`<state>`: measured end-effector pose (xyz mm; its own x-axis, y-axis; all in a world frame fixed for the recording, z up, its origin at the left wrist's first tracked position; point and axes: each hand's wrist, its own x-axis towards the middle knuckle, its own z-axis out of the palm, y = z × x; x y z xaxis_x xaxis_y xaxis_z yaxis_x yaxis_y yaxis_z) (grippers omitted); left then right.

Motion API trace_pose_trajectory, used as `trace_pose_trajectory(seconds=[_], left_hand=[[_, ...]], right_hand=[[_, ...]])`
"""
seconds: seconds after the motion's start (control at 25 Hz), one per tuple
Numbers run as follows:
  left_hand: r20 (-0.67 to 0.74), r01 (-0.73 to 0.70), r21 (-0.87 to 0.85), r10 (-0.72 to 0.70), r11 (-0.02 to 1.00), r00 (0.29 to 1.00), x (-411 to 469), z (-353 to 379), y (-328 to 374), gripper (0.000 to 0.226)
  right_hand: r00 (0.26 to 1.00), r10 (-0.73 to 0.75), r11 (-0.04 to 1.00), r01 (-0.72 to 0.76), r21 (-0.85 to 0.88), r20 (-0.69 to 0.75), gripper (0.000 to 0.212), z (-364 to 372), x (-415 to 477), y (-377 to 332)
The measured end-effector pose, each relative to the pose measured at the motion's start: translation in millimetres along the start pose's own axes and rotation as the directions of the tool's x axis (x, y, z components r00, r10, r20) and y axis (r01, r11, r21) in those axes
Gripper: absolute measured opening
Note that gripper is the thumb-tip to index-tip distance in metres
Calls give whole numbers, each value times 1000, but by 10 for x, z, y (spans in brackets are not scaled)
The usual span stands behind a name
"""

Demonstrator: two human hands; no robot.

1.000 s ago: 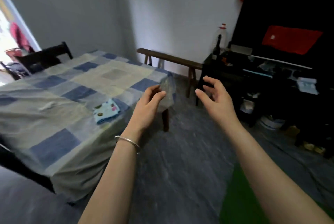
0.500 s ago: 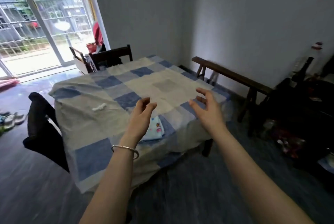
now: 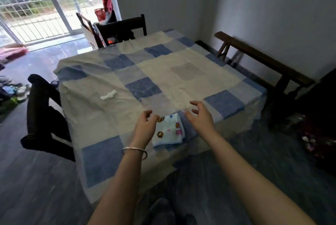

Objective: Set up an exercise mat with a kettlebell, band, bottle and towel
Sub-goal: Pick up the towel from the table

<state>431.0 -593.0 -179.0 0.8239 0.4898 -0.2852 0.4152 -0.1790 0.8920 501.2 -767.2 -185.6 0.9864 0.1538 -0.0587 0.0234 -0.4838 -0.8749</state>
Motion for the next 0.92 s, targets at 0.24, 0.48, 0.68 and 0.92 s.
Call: trace_pose_trajectory(seconds=[0.24, 0.48, 0.68, 0.92], left_hand=[[121, 143, 116, -157, 983, 980, 641, 183, -371, 46], [148, 265, 202, -297, 943, 943, 1034, 394, -567, 51], [72, 347, 338, -392, 875, 917, 1157, 479, -646, 68], [168, 291, 398, -381, 870, 909, 1202, 486, -681, 39]], right_hand=[[977, 208, 975, -204, -94, 39, 40, 602, 365, 278], [933, 350, 913, -321, -251, 83, 56, 890, 631, 554], [914, 403, 850, -351, -393, 55, 66, 1035, 658, 654], [911, 413, 835, -382, -395, -8, 59, 1122, 648, 619]])
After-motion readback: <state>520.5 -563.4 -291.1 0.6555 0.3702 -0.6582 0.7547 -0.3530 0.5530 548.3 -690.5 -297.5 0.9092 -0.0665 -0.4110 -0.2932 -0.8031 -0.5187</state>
